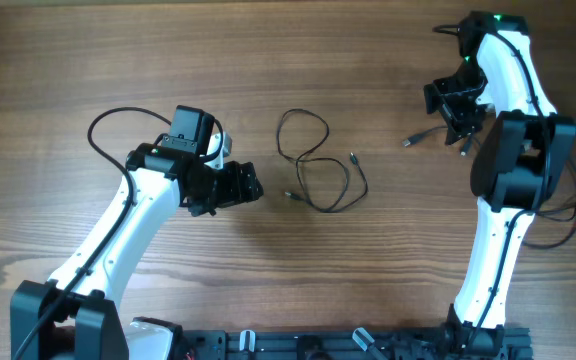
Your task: Untangle cables
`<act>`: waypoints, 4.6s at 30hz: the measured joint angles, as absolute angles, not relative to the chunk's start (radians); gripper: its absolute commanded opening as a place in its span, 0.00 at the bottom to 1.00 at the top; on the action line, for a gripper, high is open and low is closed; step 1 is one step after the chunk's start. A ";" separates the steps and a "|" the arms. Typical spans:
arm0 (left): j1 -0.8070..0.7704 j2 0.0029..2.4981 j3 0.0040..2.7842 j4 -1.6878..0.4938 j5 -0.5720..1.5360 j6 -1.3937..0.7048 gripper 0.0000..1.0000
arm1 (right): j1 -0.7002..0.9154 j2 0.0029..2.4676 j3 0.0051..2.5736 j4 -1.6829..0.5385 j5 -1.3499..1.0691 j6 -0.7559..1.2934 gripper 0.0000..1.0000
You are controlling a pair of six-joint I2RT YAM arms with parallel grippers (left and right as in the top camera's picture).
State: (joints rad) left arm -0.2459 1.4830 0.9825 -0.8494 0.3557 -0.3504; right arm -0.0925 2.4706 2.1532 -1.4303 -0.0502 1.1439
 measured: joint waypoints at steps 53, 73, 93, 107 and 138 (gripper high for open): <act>-0.246 1.483 0.982 -0.839 0.356 -0.350 0.86 | -0.519 2.061 2.102 -1.467 -0.176 0.546 0.91; -0.246 1.483 0.982 -0.883 0.223 -0.427 1.00 | 0.078 1.746 1.591 -1.403 -0.188 0.274 1.00; -0.180 1.483 0.982 -0.879 0.124 -0.541 1.00 | 0.556 1.751 1.203 -0.630 -0.185 1.073 0.80; -0.180 1.483 0.982 -0.902 0.124 -0.541 1.00 | 0.582 1.901 1.195 -0.373 -0.210 1.472 0.46; -0.180 1.483 0.982 -0.889 0.200 -0.524 1.00 | 0.546 1.799 1.376 -0.852 -0.312 0.563 0.04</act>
